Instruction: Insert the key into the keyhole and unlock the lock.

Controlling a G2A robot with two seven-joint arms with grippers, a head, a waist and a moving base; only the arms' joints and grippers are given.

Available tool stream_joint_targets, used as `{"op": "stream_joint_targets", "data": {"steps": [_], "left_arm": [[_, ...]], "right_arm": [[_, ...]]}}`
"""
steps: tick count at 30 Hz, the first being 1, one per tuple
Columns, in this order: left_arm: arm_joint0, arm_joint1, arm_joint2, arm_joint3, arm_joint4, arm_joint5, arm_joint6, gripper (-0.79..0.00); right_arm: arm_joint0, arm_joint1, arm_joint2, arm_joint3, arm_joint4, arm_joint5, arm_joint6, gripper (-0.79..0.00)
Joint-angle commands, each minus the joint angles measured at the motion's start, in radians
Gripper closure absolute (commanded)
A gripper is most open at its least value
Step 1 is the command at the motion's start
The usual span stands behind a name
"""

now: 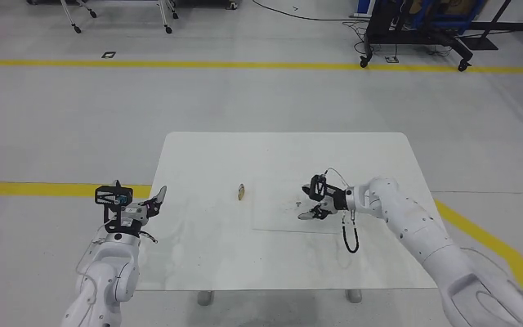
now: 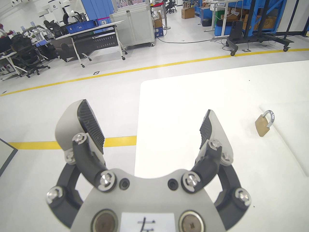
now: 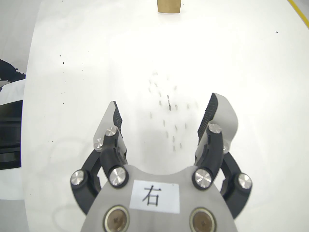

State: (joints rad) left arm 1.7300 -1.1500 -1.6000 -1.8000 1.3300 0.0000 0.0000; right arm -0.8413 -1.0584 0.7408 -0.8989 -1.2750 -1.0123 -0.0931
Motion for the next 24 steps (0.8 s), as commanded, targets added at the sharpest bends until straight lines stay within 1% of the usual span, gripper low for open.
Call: {"op": "stream_joint_targets", "data": {"steps": [1,2,3,6,9,11,17,20,24], "left_arm": [[0.000,0.000,0.000,0.000,0.000,0.000,0.000,-0.785],[0.000,0.000,0.000,0.000,0.000,0.000,0.000,-0.785],[0.000,0.000,0.000,0.000,0.000,0.000,0.000,-0.785],[0.000,0.000,0.000,0.000,0.000,0.000,0.000,-0.785],[0.000,0.000,0.000,0.000,0.000,0.000,0.000,-0.785],[0.000,0.000,0.000,0.000,0.000,0.000,0.000,-0.785],[0.000,0.000,0.000,0.000,0.000,0.000,0.000,-0.785],[0.000,0.000,0.000,0.000,0.000,0.000,0.000,-0.785],[0.000,0.000,0.000,0.000,0.000,0.000,0.000,-0.785]], "right_arm": [[0.030,0.006,-0.058,0.028,-0.009,0.000,-0.063,-0.511],[0.044,0.009,-0.083,0.042,-0.014,0.000,-0.085,-0.453],[0.057,0.010,-0.107,0.053,-0.017,0.000,-0.106,-0.413],[0.091,0.012,-0.171,0.081,-0.024,0.000,-0.163,-0.348],[0.121,0.011,-0.223,0.107,-0.027,0.000,-0.205,-0.323],[0.137,0.007,-0.255,0.123,-0.024,0.000,-0.226,-0.323],[0.180,-0.012,-0.331,0.167,0.000,0.000,-0.246,-0.323],[0.197,-0.025,-0.359,0.187,0.015,0.000,-0.247,-0.311],[0.216,-0.043,-0.389,0.209,0.032,0.000,-0.239,-0.265]]}}
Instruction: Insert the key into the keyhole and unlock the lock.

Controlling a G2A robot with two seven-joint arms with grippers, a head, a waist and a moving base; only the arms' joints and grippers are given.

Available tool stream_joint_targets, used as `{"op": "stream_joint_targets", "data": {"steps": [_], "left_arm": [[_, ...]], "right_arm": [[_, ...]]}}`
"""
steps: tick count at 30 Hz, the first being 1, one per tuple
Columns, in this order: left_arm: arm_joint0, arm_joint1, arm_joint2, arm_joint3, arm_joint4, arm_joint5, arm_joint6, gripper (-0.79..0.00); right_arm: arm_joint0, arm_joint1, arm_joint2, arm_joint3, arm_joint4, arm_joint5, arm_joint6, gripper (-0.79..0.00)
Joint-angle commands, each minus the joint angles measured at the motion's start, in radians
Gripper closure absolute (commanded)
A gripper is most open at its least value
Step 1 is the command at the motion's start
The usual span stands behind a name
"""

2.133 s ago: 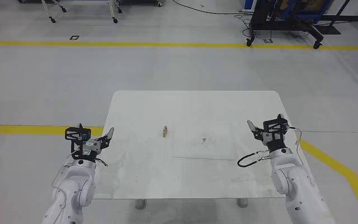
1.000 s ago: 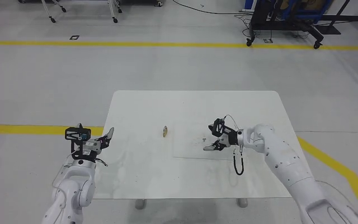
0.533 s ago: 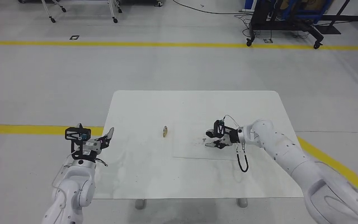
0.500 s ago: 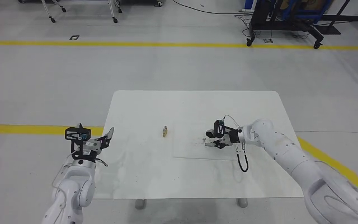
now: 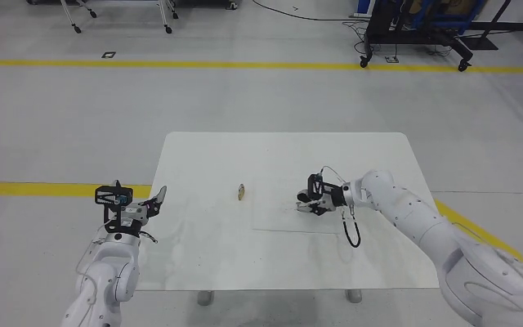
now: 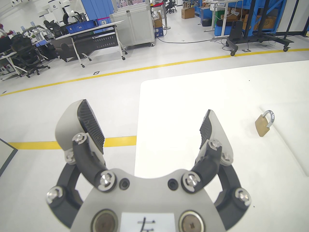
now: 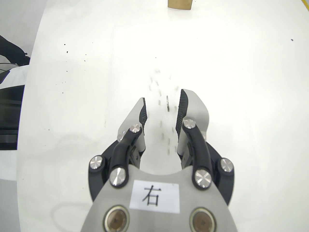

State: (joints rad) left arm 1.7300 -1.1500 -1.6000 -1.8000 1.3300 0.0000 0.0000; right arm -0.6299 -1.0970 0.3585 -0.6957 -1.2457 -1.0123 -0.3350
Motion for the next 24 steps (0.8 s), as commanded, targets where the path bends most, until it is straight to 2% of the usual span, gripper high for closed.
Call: {"op": "stream_joint_targets", "data": {"steps": [1,3,7,16,24], "left_arm": [[0.000,0.000,0.000,0.000,0.000,0.000,0.000,-0.785],[0.000,0.000,0.000,0.000,0.000,0.000,0.000,-0.785],[0.000,0.000,0.000,0.000,0.000,0.000,0.000,-0.785],[0.000,0.000,0.000,0.000,0.000,0.000,0.000,-0.785],[0.000,0.000,0.000,0.000,0.000,0.000,0.000,-0.785]], "right_arm": [[0.008,-0.009,-0.013,0.012,0.007,0.000,0.006,-0.246],[0.015,-0.017,-0.023,0.023,0.012,0.000,0.010,-0.200],[0.024,-0.030,-0.036,0.045,0.018,0.000,0.011,0.000],[0.036,-0.044,-0.056,0.077,-0.007,0.000,-0.029,0.000],[0.041,-0.041,-0.050,0.084,-0.058,0.000,-0.086,0.000]]}}
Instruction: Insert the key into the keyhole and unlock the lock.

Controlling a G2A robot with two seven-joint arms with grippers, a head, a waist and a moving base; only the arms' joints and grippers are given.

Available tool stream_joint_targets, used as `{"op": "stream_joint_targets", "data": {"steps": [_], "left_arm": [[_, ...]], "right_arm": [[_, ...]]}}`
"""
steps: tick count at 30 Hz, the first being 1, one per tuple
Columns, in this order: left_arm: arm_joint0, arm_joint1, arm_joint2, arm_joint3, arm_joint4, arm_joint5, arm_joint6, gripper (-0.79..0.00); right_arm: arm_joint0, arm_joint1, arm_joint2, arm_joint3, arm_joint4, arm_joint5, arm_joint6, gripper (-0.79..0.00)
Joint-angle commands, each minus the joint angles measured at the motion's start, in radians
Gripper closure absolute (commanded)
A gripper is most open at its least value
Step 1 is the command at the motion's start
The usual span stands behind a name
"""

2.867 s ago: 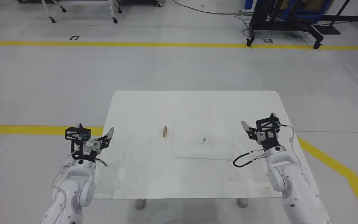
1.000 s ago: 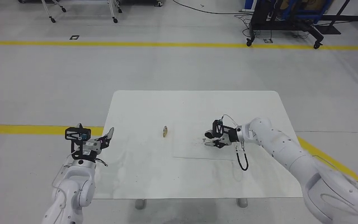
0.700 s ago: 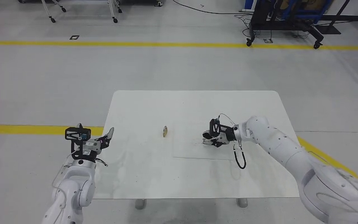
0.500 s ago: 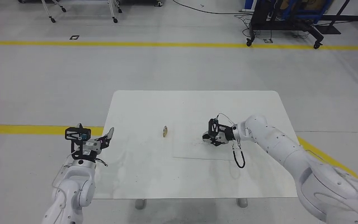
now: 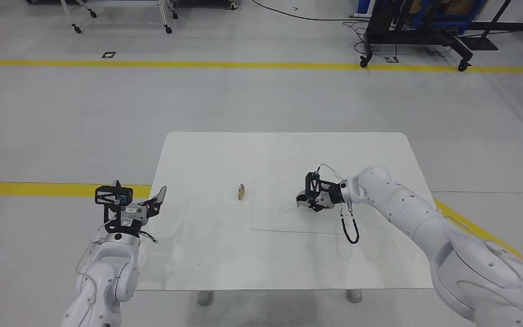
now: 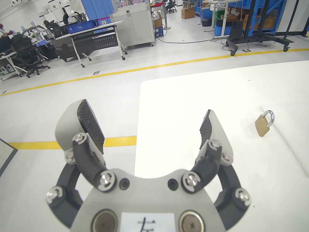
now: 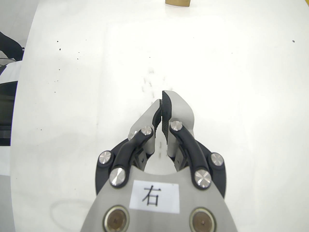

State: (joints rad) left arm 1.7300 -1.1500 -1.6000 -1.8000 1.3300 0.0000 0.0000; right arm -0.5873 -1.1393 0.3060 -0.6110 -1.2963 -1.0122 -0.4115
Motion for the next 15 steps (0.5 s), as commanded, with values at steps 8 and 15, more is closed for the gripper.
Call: {"op": "stream_joint_targets", "data": {"steps": [8,15], "left_arm": [[0.000,0.000,0.000,0.000,0.000,0.000,0.000,-0.785],[0.000,0.000,0.000,0.000,0.000,0.000,0.000,-0.785]], "right_arm": [[-0.014,0.010,0.017,0.004,-0.030,0.006,-0.042,0.000],[-0.014,0.010,0.017,0.004,-0.030,0.006,-0.042,0.000]]}}
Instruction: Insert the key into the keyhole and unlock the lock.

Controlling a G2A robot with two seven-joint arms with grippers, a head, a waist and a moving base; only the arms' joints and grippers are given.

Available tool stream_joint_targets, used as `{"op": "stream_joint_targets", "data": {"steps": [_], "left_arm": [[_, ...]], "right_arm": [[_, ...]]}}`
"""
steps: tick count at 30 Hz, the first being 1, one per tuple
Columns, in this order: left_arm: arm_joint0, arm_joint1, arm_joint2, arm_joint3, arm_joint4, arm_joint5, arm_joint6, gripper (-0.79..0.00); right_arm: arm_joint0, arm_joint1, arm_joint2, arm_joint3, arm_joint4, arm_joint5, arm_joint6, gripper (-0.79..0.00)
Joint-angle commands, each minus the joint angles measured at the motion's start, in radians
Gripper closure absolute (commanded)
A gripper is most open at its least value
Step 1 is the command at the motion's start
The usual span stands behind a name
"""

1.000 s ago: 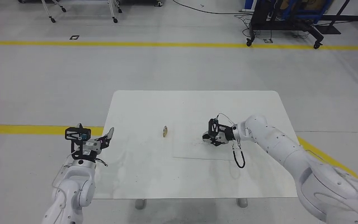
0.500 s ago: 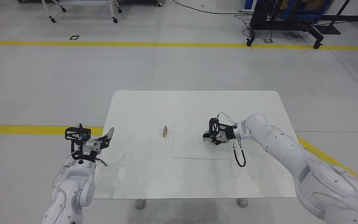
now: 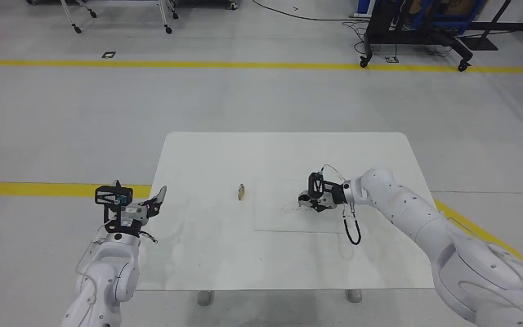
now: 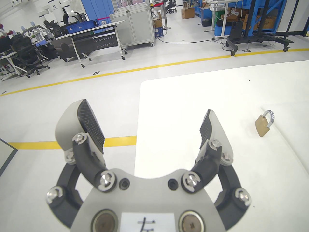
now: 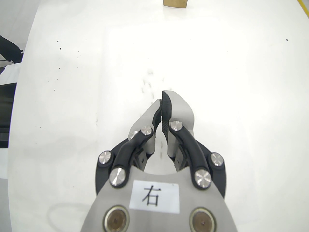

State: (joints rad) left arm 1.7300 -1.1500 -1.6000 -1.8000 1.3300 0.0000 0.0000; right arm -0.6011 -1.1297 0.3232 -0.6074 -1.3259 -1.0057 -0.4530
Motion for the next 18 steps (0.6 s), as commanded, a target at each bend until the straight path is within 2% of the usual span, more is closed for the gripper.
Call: {"op": "stream_joint_targets", "data": {"steps": [1,7,18], "left_arm": [[0.000,0.000,0.000,0.000,0.000,0.000,0.000,-0.785],[0.000,0.000,0.000,0.000,0.000,0.000,0.000,-0.785],[0.000,0.000,0.000,0.000,0.000,0.000,0.000,-0.785]], "right_arm": [[0.000,0.000,0.000,0.000,0.000,0.000,0.000,0.000],[-0.016,0.012,0.016,-0.049,-0.020,0.051,-0.028,0.000],[-0.081,0.109,0.101,-0.176,-0.131,0.145,-0.241,0.000]]}}
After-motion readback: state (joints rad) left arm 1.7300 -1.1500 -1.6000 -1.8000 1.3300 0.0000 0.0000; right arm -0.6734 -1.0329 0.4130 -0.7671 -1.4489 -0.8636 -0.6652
